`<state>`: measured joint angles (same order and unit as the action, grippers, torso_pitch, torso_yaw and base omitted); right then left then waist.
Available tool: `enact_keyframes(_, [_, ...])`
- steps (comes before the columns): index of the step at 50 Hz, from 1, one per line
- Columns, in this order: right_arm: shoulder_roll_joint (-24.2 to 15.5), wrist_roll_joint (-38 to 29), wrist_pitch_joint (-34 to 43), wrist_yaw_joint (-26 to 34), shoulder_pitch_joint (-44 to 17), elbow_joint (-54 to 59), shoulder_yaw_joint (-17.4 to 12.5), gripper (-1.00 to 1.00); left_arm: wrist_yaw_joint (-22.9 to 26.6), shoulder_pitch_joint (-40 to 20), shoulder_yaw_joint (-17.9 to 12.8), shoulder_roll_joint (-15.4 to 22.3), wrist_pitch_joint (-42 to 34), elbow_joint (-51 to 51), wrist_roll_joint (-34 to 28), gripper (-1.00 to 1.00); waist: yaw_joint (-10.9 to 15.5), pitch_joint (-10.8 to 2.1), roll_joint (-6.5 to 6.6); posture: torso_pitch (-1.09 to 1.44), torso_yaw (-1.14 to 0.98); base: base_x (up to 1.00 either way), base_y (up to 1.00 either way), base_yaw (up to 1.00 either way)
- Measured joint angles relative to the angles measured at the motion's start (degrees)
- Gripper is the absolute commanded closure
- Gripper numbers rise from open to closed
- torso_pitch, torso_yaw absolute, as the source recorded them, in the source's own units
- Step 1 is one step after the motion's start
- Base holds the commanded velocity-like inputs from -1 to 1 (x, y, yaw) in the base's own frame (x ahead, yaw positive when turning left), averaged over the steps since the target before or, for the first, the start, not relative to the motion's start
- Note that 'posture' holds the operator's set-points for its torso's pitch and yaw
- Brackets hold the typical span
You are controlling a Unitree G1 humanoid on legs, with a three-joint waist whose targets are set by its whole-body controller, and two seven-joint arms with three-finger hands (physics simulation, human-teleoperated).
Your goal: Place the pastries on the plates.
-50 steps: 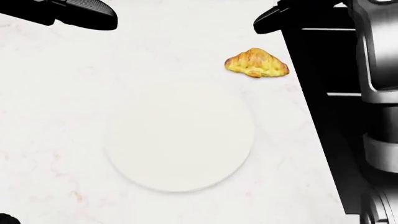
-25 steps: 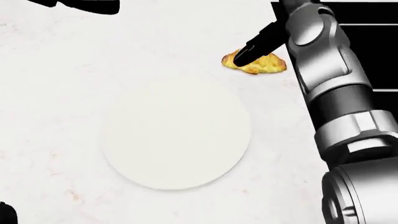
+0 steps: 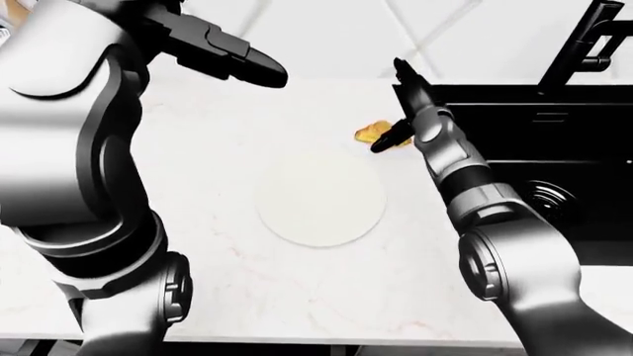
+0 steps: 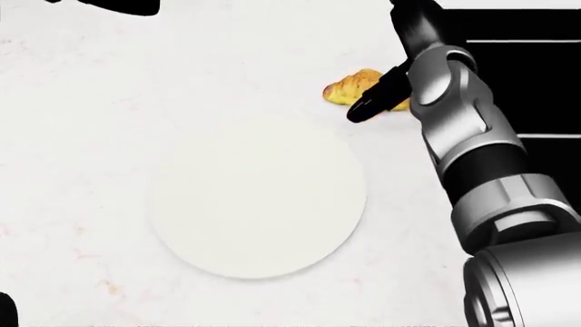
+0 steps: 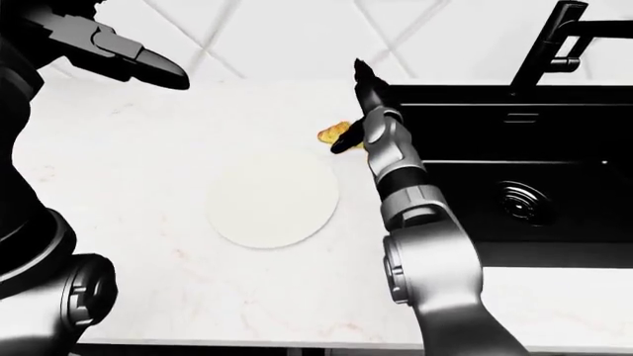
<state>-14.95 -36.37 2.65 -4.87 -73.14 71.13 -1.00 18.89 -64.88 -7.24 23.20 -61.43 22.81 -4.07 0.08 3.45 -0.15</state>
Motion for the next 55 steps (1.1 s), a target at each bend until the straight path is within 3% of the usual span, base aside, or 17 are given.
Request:
enact_keyframes(21, [1.0, -2.1, -1.6, -1.3, 1.5, 0.6, 0.1, -0.42, 0.3, 0.0, -0.1, 0.4, -0.4, 0.5, 0.0, -1.0, -0.1, -0.33, -0.21, 0.0, 0.0, 0.0, 0.0, 0.0])
enact_keyframes(33, [1.1, -1.3, -1.1, 1.4, 1.8, 0.0, -0.3, -0.21, 0.5, 0.2, -0.2, 0.5, -0.5, 0.7, -0.1, -1.0, -0.1, -0.33, -0.13, 0.0, 0.0, 0.0, 0.0, 0.0])
enact_keyframes(47, [0.1, -1.1, -0.8, 2.6, 2.2, -1.2, -0.2, 0.38, 0.5, 0.2, 0.2, 0.1, -0.3, 0.6, -0.5, -1.0, 0.0, -0.53, -0.17, 0.0, 0.0, 0.0, 0.0, 0.0])
enact_keyframes(55, [0.0, -2.6, -1.5, 2.7, 2.5, -1.8, 0.7, 0.51, 0.8, 0.2, -0.2, 0.3, -0.3, 0.8, -0.6, -1.0, 0.0, -0.84, -0.1, 0.0, 0.0, 0.0, 0.0, 0.0])
